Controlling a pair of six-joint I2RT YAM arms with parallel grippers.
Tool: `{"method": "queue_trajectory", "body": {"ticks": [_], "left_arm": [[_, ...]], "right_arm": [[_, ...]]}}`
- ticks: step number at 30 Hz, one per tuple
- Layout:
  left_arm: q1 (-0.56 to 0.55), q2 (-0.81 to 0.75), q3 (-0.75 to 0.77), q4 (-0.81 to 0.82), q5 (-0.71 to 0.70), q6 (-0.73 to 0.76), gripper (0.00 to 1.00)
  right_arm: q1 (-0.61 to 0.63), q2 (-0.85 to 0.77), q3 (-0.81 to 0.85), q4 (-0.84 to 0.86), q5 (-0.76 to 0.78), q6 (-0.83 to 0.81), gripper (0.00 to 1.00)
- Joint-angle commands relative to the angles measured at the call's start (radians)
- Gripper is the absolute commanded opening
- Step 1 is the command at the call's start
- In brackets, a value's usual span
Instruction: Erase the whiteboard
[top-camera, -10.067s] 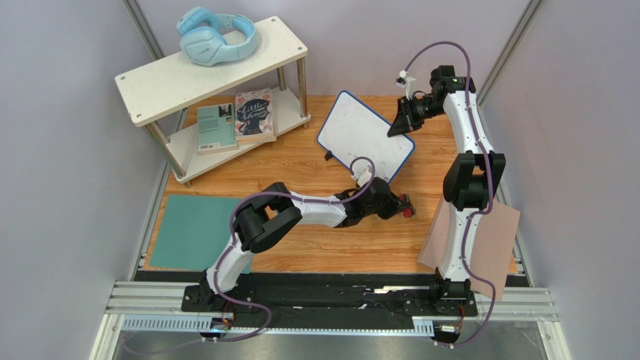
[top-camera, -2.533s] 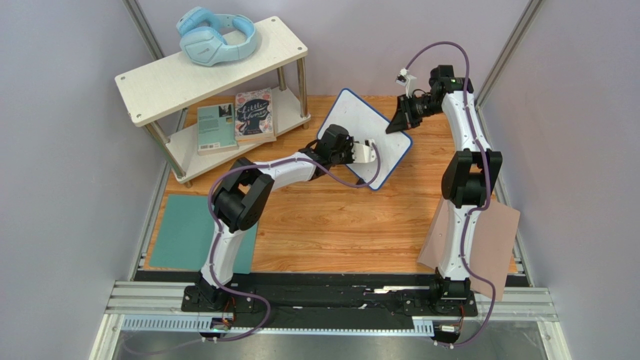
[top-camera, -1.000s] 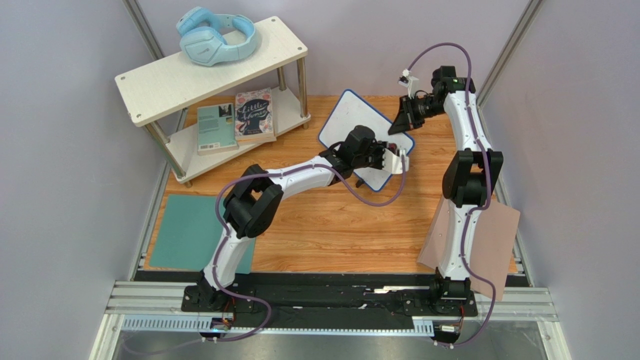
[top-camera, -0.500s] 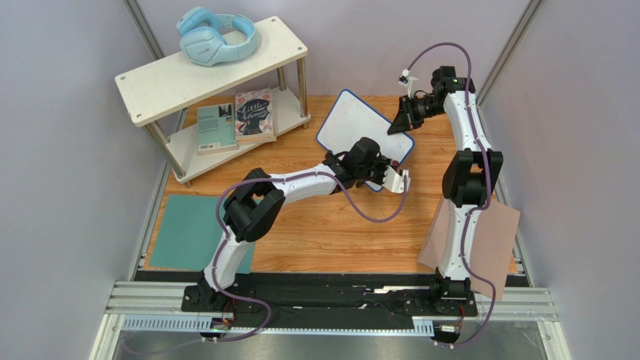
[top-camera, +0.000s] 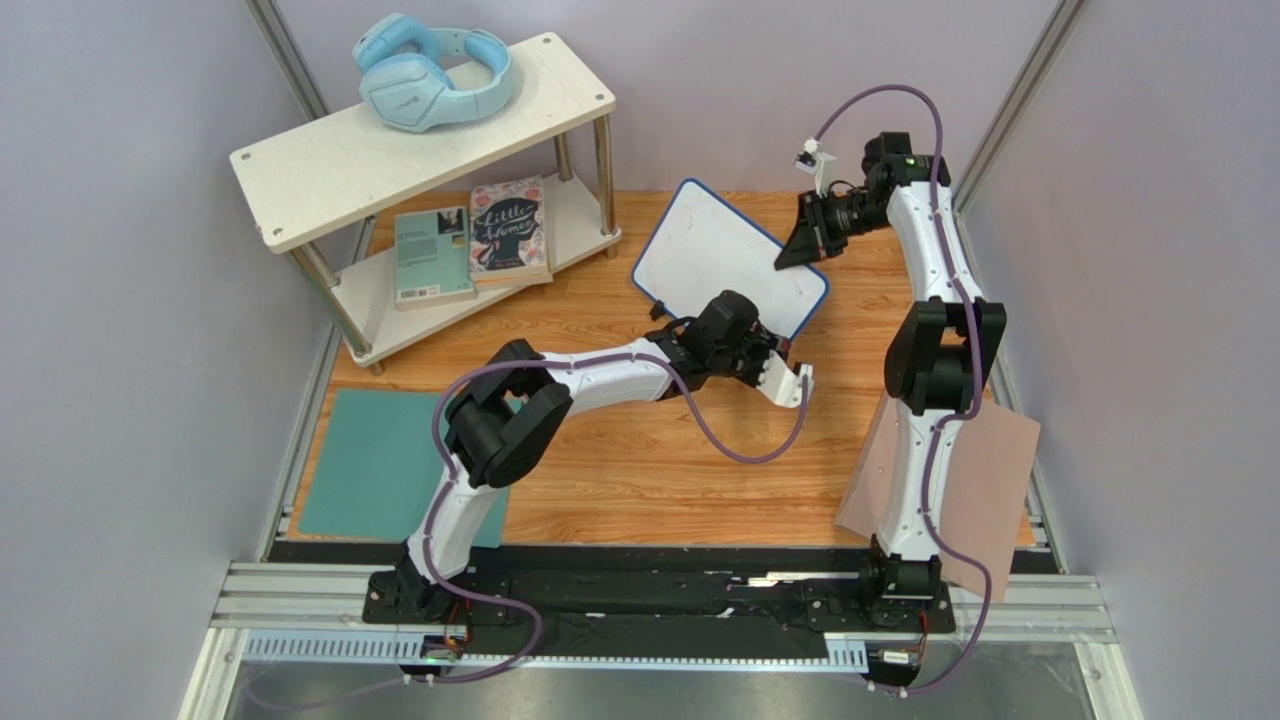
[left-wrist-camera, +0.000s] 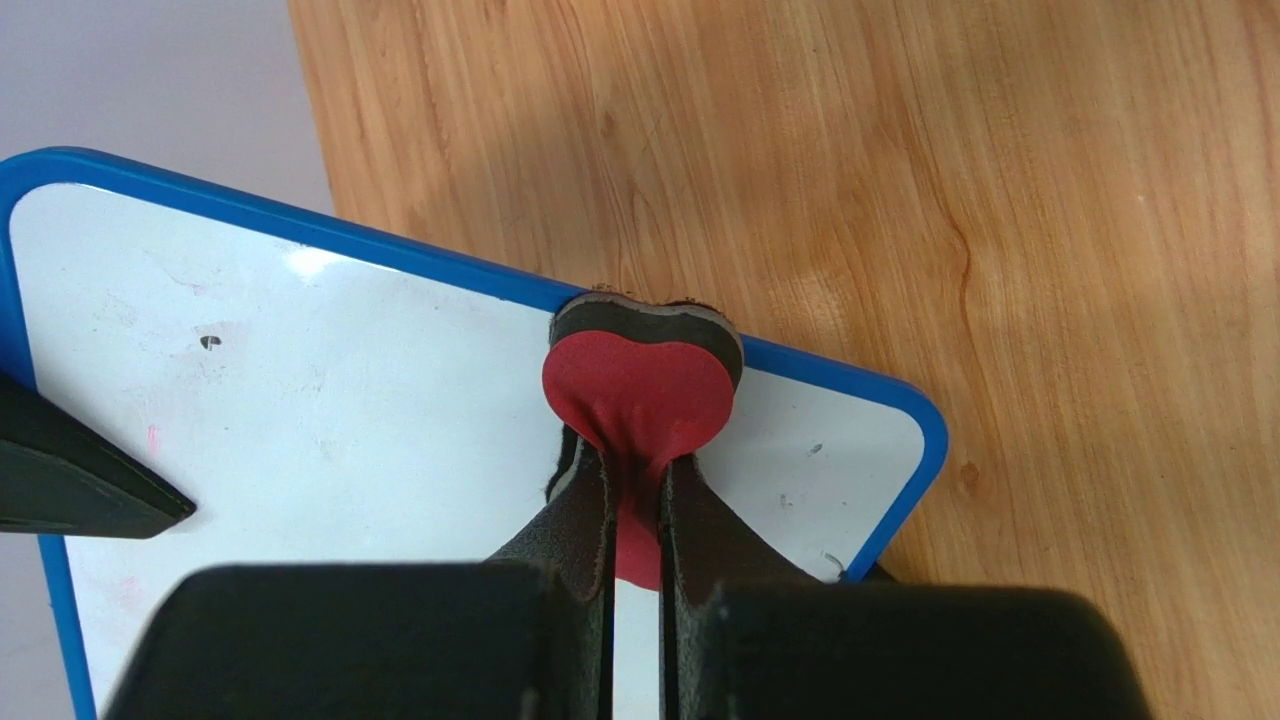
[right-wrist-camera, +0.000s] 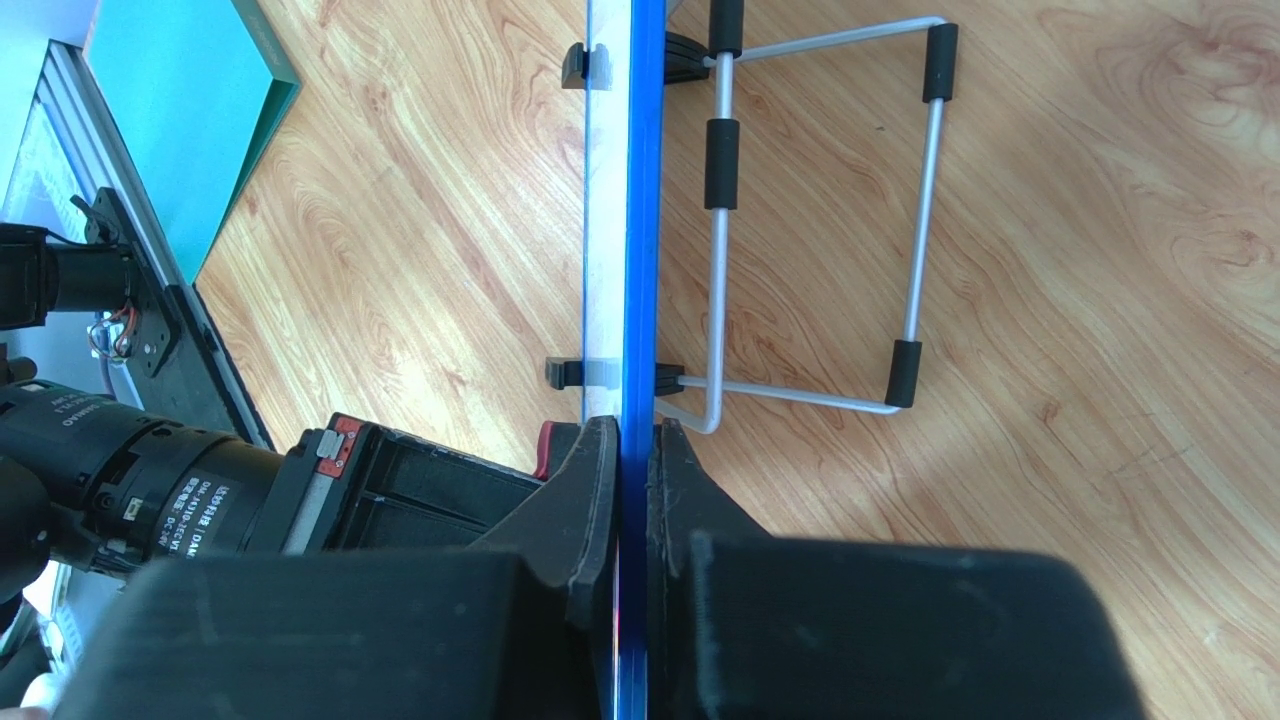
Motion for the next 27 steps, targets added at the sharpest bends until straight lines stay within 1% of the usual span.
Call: {"method": "queue_trajectory", "body": {"ticks": [1, 9, 17, 22, 27], "left_arm": [[0.005, 0.046, -0.057, -0.109, -0.027, 0.015, 0.00], [0.025, 0.043, -0.057, -0.203, -0.015, 0.013, 0.00], [0.049, 0.048, -0.065, -0.211, -0.045, -0.002, 0.00], [0.078, 0.063, -0.033, -0.218, -0.064, -0.034, 0.00], [0.109, 0.054, -0.037, -0.224, -0.088, -0.013, 0.00]], "right_arm": [[0.057, 0.047, -0.018, -0.146, 0.095, -0.095, 0.00], [0.055, 0.049, -0.018, -0.146, 0.095, -0.098, 0.00], [0.057, 0.052, -0.019, -0.148, 0.090, -0.096, 0.00], [0.057, 0.049, -0.021, -0.149, 0.090, -0.099, 0.00], [0.055, 0.049, -0.021, -0.151, 0.095, -0.101, 0.00]]}}
